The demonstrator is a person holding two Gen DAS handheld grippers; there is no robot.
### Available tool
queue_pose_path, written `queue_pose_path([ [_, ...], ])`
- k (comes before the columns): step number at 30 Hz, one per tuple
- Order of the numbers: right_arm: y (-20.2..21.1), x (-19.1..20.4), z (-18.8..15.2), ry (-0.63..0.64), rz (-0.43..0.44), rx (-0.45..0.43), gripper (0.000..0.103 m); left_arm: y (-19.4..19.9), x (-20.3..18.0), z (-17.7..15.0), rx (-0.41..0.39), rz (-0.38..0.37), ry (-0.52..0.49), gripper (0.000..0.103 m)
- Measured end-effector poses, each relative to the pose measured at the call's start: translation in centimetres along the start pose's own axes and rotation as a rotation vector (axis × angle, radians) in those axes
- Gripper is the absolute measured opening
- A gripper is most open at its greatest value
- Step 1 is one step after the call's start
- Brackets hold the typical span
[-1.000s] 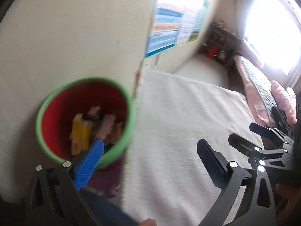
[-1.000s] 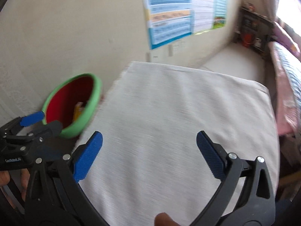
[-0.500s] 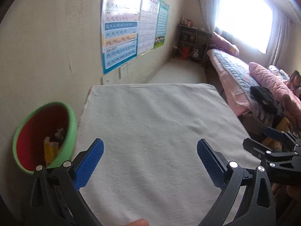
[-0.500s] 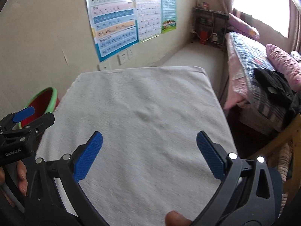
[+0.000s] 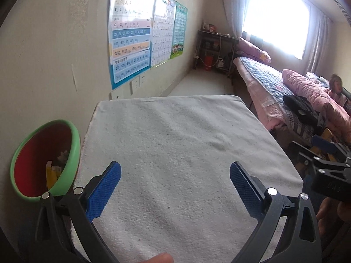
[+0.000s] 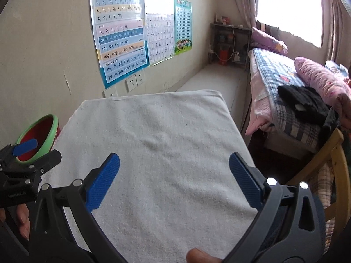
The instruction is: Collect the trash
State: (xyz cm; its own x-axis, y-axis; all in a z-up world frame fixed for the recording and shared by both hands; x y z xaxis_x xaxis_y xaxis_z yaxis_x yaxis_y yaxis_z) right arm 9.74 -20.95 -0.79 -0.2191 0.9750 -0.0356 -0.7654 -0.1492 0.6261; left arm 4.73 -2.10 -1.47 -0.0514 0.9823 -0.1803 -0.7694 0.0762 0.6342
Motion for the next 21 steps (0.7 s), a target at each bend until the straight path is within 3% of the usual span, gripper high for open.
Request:
queue_pose_path([
  [10, -0.4, 1.1, -0.5, 0.031, 0.007, 0.0, 0.098, -0.8, -0.3, -0.2, 0.006, 0.03, -0.014, 0.095],
  [21, -1.7, 0.8, -1.0, 0.009, -0.005, 0.039, 0.098, -1.1, 1.2, -0.1, 0.004, 0.043, 0.044, 0.095],
])
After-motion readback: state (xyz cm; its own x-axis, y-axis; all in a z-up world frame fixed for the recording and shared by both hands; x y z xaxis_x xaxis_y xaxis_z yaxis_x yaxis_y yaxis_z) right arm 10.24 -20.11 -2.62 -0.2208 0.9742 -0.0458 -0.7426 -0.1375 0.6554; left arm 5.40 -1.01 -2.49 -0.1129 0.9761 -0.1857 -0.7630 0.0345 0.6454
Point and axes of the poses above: each gripper's, at about its wrist camera, not at the fingertips, and y roughly against the way its jaws point, x to its left, z to its top, the point moved 5 cm from there along -y, roughly the way its jaws point, and after that the axes turned 7 degrees about -z, right-handed, at the moved point
